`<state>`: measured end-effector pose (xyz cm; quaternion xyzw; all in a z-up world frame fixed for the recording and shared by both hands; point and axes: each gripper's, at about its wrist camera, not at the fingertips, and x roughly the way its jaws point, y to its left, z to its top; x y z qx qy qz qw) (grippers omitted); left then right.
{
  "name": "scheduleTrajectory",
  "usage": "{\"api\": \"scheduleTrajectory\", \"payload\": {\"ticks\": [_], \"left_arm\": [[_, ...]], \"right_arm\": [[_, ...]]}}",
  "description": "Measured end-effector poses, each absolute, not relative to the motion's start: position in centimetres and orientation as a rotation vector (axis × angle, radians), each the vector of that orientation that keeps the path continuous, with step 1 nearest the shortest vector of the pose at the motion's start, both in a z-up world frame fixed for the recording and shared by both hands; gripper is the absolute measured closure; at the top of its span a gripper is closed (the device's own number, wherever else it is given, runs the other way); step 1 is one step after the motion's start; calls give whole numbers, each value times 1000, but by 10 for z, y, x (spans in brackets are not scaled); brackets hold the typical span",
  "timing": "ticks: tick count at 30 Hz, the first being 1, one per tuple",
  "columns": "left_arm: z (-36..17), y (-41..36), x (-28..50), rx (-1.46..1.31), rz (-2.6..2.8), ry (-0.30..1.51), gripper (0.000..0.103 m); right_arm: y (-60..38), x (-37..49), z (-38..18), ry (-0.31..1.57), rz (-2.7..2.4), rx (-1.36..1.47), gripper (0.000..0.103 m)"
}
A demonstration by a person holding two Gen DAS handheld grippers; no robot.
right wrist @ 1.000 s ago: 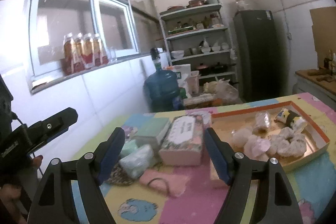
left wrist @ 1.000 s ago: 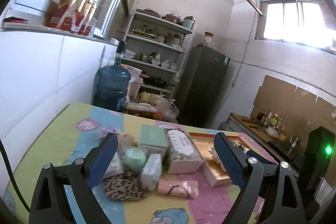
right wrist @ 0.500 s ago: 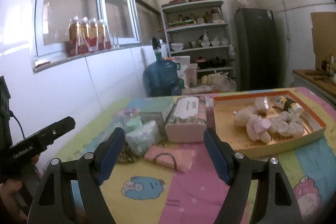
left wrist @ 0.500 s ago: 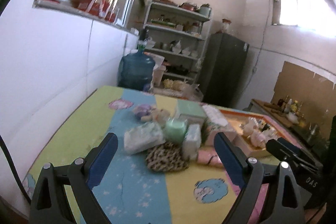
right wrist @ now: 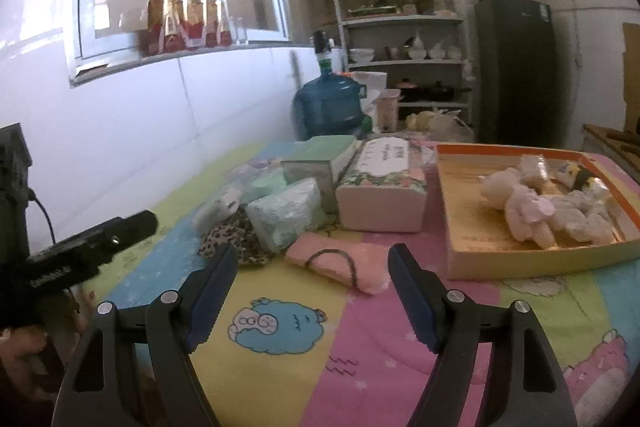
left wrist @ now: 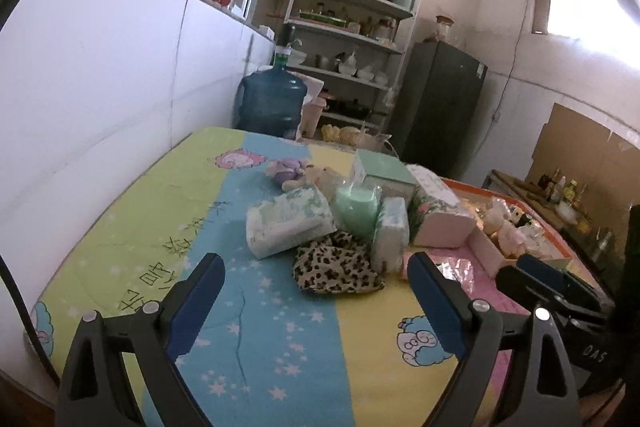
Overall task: Organize soft objects
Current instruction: 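Withdraw both tools from the box back toward the pile, then grasp the white-green wrapped pack with the right tool while the left tool grasps the leopard-print cloth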
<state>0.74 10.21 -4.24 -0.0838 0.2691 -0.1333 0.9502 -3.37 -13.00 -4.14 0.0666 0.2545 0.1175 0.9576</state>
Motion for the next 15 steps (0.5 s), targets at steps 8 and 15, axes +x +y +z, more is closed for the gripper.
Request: {"api": "scheduleTrajectory", "payload": {"ticks": [8, 15], "left_arm": [[-44, 106, 24, -165, -254, 567, 10], [-43, 114, 39, -157, -219, 569, 10]], "right_arm": [[-112, 3, -46, 571, 301, 181, 24], [-106, 44, -53, 631, 325, 248, 24]]}}
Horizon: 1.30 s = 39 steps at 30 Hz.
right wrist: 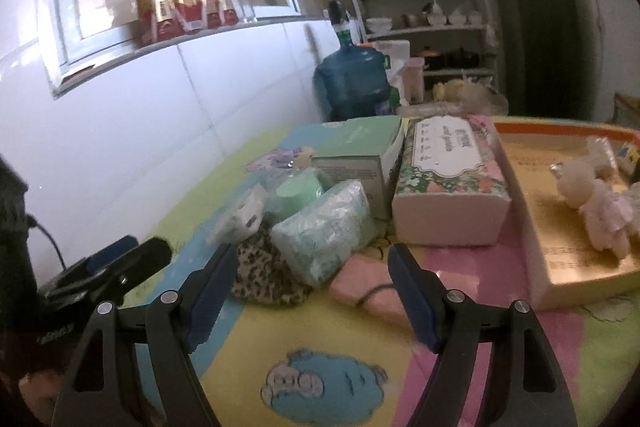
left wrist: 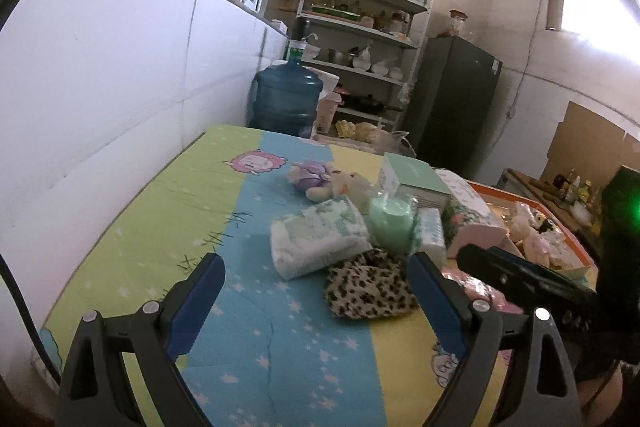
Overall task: Organize soft objects
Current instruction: 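Grasp the white-green wrapped pack with the right tool while the left tool grasps the leopard-print cloth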
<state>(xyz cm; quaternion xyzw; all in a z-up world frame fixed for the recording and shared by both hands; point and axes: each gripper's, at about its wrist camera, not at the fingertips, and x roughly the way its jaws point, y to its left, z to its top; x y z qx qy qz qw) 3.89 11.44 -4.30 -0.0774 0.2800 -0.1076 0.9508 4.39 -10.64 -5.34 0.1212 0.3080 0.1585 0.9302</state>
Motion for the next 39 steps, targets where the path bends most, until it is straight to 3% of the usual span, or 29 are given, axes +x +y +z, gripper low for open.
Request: {"api": "scheduleTrajectory", "payload": {"ticks": [26, 30, 33, 39], "left_arm": [[-54, 108, 73, -157, -288, 629, 10], [-62, 101, 76, -158, -316, 670, 10], [-69, 95, 82, -161, -329, 711, 10], [-86, 78, 96, -147, -336, 820, 29]], "right_arm": [[-103, 111, -81, 811, 354, 361, 24], [-108, 108, -80, 805, 383, 385, 47], [-111, 100, -73, 779, 403, 391, 52], [-121, 70, -53, 684, 404, 361, 52]]}}
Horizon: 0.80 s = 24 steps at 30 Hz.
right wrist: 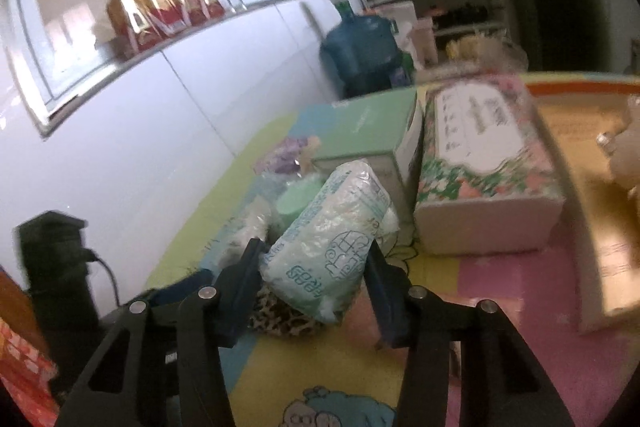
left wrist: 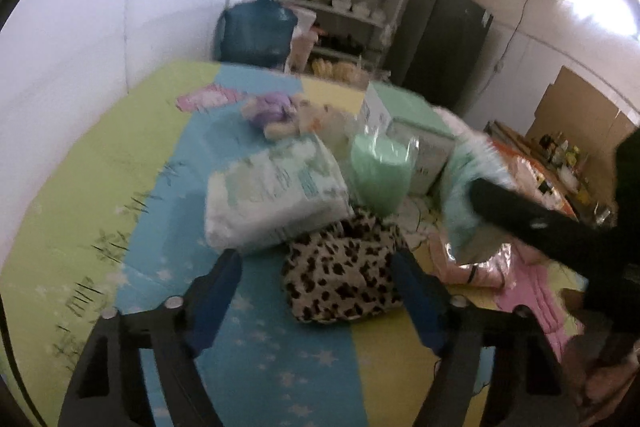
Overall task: Organize soft objects
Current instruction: 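Grasp the white-green wrapped pack with the right tool while the left tool grasps the leopard-print cloth, then carry the wrapped pack and leopard-print cloth into the cardboard box and open both tools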
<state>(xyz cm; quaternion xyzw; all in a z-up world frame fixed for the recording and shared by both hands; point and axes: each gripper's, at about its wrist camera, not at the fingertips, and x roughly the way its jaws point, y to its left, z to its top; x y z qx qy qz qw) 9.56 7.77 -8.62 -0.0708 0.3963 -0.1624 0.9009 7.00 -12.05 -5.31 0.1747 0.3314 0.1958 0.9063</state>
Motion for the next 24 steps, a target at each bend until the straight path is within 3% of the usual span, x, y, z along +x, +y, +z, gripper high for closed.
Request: {"api": "scheduleTrajectory", "payload": {"ticks": [3, 7, 8, 13, 24], "left_arm": [[-88, 71, 100, -132, -331, 841, 37], [-90, 70, 101, -168, -370, 852, 81], [-91, 71, 99, -184, -383, 850, 85], [-84, 75, 84, -207, -390, 808, 90], [-31, 71, 33, -142, -371, 644, 91]], "right_arm": [[-127, 61, -47, 662, 404, 364, 52], [-137, 53, -44, 646, 391, 373, 52], [-140, 51, -44, 643, 389, 376, 52], [-148, 45, -41, 631, 389, 377, 52], [-148, 25, -30, 593, 423, 343, 52]]}}
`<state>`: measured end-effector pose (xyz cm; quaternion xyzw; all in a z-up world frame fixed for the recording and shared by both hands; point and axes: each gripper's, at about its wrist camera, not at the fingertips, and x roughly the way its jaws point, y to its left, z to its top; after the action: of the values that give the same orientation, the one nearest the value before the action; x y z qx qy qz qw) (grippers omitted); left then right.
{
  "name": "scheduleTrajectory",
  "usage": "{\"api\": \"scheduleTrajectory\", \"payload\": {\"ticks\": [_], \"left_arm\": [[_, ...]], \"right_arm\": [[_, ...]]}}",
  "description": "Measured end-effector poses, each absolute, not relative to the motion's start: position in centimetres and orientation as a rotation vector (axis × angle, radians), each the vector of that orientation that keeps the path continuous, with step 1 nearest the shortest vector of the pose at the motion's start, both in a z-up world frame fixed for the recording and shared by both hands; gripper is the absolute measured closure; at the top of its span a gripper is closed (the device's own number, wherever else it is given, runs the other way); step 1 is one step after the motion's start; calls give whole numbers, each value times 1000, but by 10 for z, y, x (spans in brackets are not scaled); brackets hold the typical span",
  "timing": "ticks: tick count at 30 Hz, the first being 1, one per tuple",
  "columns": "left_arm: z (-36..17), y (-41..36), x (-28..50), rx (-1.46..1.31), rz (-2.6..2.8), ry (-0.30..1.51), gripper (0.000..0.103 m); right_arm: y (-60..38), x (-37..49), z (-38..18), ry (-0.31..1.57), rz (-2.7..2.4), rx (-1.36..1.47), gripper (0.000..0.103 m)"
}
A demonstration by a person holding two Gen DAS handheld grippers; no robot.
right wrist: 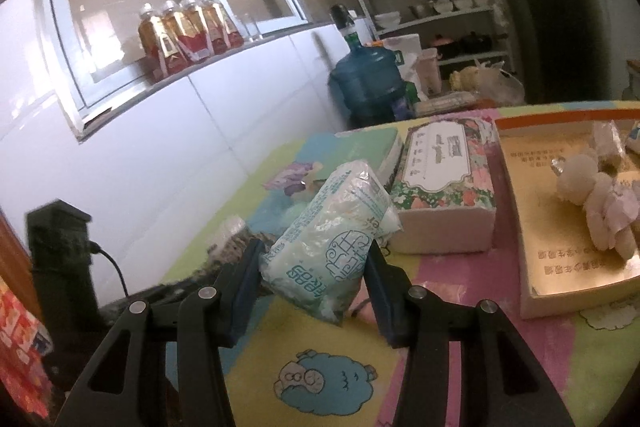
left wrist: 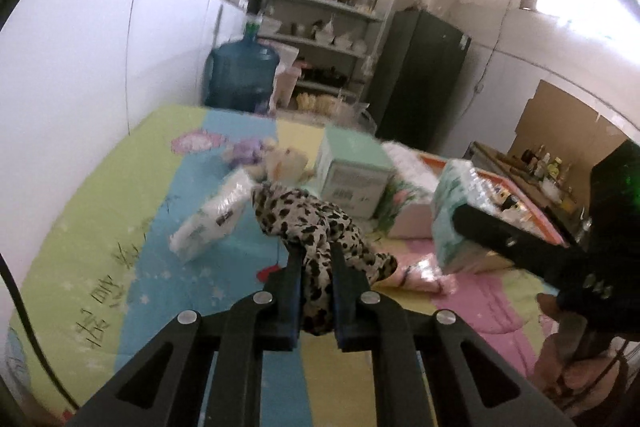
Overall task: Organize soft objects
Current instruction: 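Carry the wrapped pack and leopard-print cloth into the cardboard box and open both tools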
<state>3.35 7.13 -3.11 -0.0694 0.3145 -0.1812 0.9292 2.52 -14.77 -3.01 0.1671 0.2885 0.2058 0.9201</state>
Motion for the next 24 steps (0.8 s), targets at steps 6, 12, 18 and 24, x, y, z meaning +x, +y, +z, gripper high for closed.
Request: {"api": "scheduleTrajectory", "payload": {"ticks": [6, 12, 18, 24], "left_arm": [[-7, 52, 20, -99, -411, 579, 91], [8, 23, 23, -92, -483, 548, 91], [16, -19, 28, -67, -549, 532, 91], [14, -64, 40, -53, -592, 546, 91]], "right_arm": [[-154, 9, -17, 550, 410, 324, 52], [-176, -4, -8, 518, 375, 322, 52], [-211, -13, -3, 497, 311, 334, 52], [-252, -18, -1, 477, 240, 350, 52]]}}
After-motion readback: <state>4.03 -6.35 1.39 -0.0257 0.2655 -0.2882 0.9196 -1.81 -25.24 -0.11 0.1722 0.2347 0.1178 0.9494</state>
